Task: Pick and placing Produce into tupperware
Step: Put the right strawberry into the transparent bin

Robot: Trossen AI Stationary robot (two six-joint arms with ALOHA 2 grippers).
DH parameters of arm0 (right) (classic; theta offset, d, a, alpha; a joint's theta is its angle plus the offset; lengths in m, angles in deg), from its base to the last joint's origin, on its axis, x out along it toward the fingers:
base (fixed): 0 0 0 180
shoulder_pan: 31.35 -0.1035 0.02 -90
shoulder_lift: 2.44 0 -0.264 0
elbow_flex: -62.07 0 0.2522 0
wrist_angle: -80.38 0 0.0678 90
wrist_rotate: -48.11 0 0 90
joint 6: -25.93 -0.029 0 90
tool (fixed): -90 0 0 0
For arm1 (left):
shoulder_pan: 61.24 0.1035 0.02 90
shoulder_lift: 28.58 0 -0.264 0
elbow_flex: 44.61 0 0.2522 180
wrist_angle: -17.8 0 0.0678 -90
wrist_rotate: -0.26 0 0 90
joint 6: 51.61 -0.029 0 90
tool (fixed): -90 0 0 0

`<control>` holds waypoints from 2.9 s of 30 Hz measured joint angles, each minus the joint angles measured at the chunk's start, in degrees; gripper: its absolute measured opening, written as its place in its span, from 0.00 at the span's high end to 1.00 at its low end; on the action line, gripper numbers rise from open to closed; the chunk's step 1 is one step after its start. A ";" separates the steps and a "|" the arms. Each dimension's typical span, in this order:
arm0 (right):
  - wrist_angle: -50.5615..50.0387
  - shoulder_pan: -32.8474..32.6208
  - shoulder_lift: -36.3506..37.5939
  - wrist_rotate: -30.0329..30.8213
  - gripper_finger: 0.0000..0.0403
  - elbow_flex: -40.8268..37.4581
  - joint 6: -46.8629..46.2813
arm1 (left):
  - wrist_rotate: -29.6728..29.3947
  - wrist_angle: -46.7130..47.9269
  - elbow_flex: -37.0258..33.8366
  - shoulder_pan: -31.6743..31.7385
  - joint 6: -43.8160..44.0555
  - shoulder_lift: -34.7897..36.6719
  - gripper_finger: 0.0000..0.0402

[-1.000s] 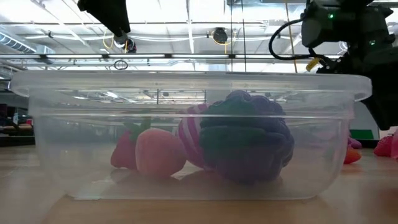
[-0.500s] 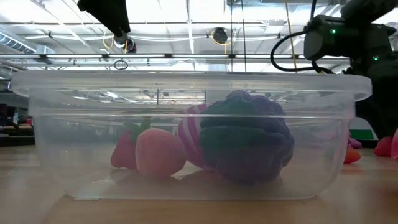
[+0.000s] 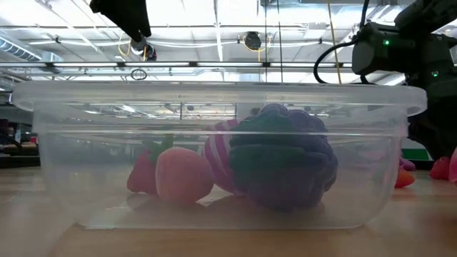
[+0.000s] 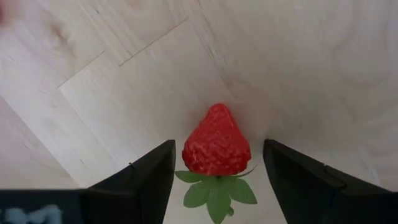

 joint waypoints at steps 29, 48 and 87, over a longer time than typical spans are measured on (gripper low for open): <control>3.61 0.00 -0.09 0.05 0.61 -0.07 -0.71 | -0.02 -0.04 0.01 0.00 -0.07 0.00 0.48; 15.09 0.19 -0.09 -5.92 0.61 6.26 -0.21 | -0.02 -0.04 0.00 0.00 -0.36 0.00 0.48; 12.81 -13.72 -34.30 -1.40 0.61 52.17 19.21 | -0.49 0.00 0.00 0.00 -5.49 -0.01 0.48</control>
